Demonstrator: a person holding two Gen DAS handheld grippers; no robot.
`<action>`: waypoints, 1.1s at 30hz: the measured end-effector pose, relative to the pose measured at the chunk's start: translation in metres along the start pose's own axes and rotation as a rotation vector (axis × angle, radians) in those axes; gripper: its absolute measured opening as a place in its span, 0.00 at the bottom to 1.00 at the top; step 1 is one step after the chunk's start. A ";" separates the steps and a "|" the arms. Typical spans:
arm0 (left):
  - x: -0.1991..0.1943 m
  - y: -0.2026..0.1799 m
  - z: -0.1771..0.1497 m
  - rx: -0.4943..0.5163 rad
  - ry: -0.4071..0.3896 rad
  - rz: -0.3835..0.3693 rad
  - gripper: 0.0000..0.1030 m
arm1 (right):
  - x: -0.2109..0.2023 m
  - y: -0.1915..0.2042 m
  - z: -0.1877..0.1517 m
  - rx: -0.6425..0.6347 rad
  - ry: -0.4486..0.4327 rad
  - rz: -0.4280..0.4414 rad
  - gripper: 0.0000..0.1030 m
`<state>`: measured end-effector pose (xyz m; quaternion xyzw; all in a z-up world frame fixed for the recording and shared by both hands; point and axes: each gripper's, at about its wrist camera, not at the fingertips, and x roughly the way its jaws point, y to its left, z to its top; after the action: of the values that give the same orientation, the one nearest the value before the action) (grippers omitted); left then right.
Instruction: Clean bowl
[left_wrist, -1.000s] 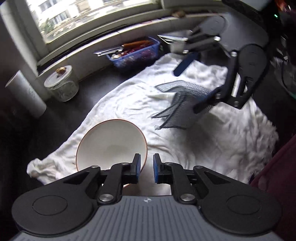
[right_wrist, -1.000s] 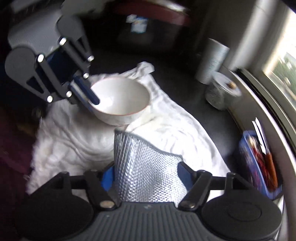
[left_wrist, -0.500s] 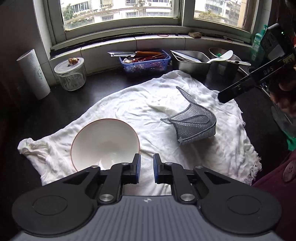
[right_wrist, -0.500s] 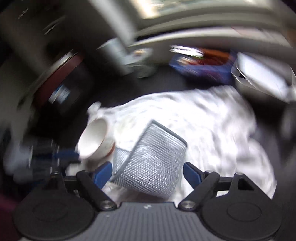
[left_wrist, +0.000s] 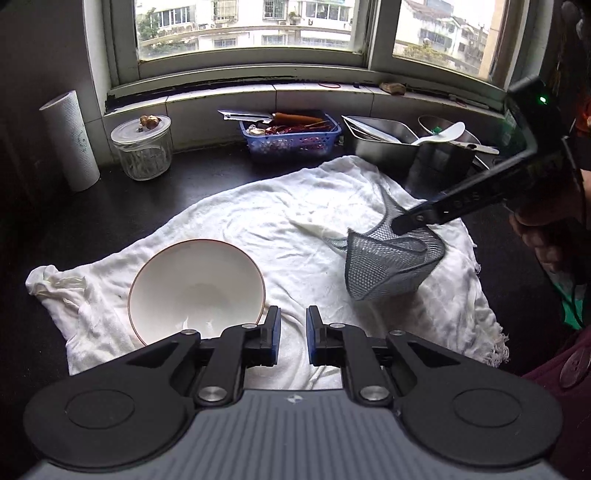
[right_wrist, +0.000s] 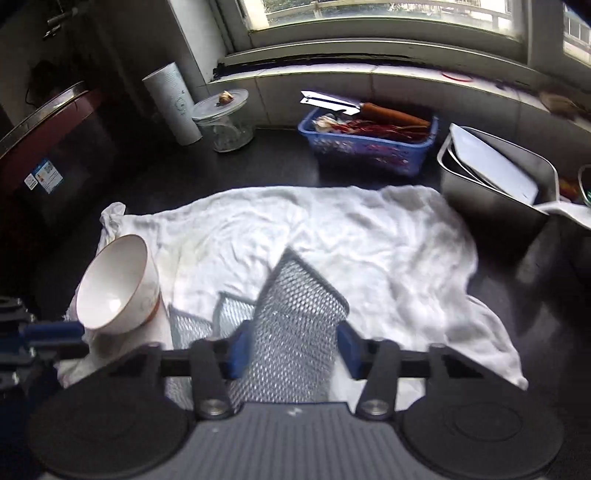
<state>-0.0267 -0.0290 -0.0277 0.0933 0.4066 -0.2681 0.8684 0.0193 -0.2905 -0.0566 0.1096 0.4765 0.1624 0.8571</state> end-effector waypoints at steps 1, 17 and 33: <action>0.000 0.000 0.000 0.001 -0.001 0.001 0.12 | -0.002 -0.005 -0.001 0.015 0.008 0.014 0.34; -0.011 0.011 -0.001 -0.058 -0.023 0.027 0.12 | -0.073 -0.013 0.051 0.408 -0.142 0.727 0.01; -0.007 0.001 -0.004 -0.067 0.001 0.023 0.12 | 0.063 -0.127 0.008 0.618 -0.042 0.341 0.02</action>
<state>-0.0323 -0.0239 -0.0255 0.0691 0.4144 -0.2442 0.8740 0.0795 -0.3840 -0.1457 0.4451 0.4601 0.1492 0.7536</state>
